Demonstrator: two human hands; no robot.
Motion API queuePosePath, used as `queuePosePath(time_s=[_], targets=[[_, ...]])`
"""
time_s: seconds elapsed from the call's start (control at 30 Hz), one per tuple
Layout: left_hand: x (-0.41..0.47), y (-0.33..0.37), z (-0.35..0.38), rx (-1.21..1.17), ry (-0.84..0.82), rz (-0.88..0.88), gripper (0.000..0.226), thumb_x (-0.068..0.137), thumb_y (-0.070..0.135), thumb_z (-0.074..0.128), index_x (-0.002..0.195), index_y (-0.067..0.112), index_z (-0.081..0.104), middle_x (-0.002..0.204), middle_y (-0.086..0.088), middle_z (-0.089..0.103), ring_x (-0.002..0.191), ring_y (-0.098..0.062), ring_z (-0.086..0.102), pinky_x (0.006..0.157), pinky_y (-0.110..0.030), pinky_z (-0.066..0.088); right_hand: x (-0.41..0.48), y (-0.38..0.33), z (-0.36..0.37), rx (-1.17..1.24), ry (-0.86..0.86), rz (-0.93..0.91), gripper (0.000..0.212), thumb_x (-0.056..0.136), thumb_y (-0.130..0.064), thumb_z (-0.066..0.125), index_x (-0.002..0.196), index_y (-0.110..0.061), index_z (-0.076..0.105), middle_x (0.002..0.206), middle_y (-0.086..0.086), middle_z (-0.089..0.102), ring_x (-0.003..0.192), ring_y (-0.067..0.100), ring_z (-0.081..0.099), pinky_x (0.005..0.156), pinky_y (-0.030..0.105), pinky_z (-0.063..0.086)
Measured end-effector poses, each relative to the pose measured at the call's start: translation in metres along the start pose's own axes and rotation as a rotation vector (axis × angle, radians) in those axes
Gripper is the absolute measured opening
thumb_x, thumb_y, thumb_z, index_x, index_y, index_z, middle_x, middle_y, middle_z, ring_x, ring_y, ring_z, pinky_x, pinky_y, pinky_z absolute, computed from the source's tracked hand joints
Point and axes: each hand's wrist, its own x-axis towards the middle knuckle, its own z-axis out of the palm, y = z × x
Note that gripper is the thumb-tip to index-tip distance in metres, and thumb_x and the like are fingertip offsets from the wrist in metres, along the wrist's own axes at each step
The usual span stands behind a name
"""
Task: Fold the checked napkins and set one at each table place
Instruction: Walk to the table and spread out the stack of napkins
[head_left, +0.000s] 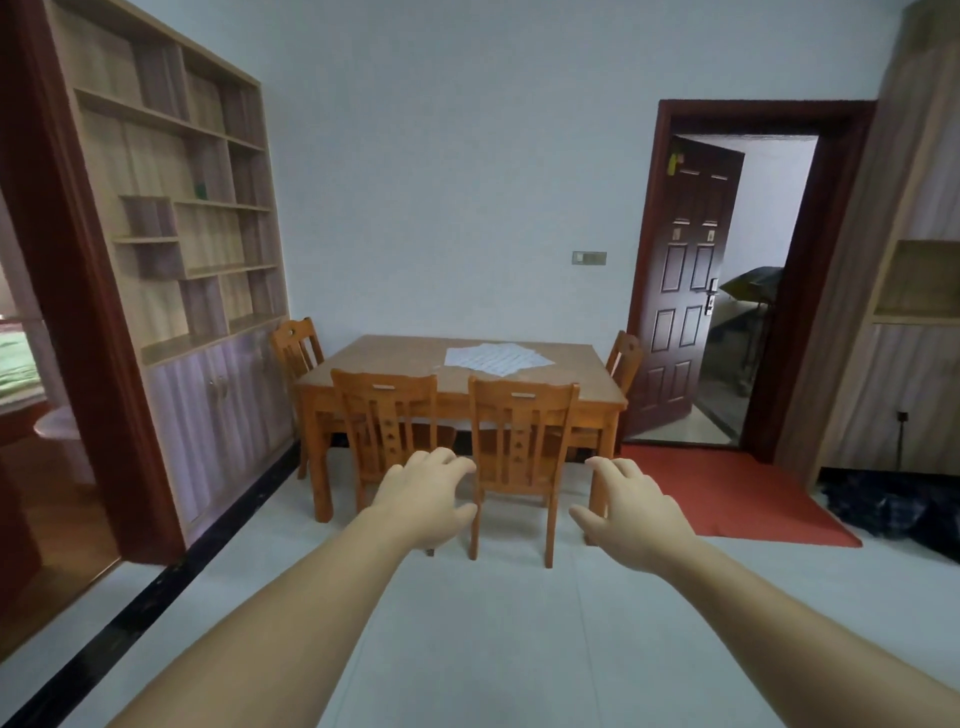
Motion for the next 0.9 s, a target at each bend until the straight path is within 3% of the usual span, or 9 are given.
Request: queuePosePath(time_s=[0.33,0.63,0.9], targets=[[0.225,-0.076,0.027,-0.044,-0.03,-0.009,0.056,0.093,0.044,0.051,0.146,0.034,0.035,0.151,0.007,0.037,0.136,-0.019,0.036,0.109,-0.042,0.036,0.233,0.012,0.046,-0.005,-0.038,0.036,0.066,0.088,-0.057,0.049,0.146,-0.031,0.031,0.144,-0.004,0.04,0.119,0.019,0.051,0.097,0.044,0.047],[0.408,-0.092,0.069,-0.021,-0.042,0.032,0.057,0.091,0.046,0.049,0.145,0.035,0.035,0.149,0.008,0.036,0.135,-0.02,0.036,0.105,-0.04,0.037,0.421,0.057,0.078,0.023,-0.011,0.028,0.066,0.091,-0.056,0.049,0.148,-0.029,0.028,0.151,-0.001,0.035,0.132,0.024,0.044,0.104,0.045,0.043],[0.608,-0.098,0.12,-0.025,-0.097,-0.025,0.055,0.092,0.045,0.05,0.144,0.034,0.038,0.149,0.007,0.038,0.134,-0.02,0.037,0.106,-0.041,0.039,0.628,0.126,0.122,0.061,-0.077,0.016,0.068,0.09,-0.057,0.047,0.149,-0.028,0.028,0.153,0.001,0.032,0.128,0.023,0.047,0.103,0.047,0.043]])
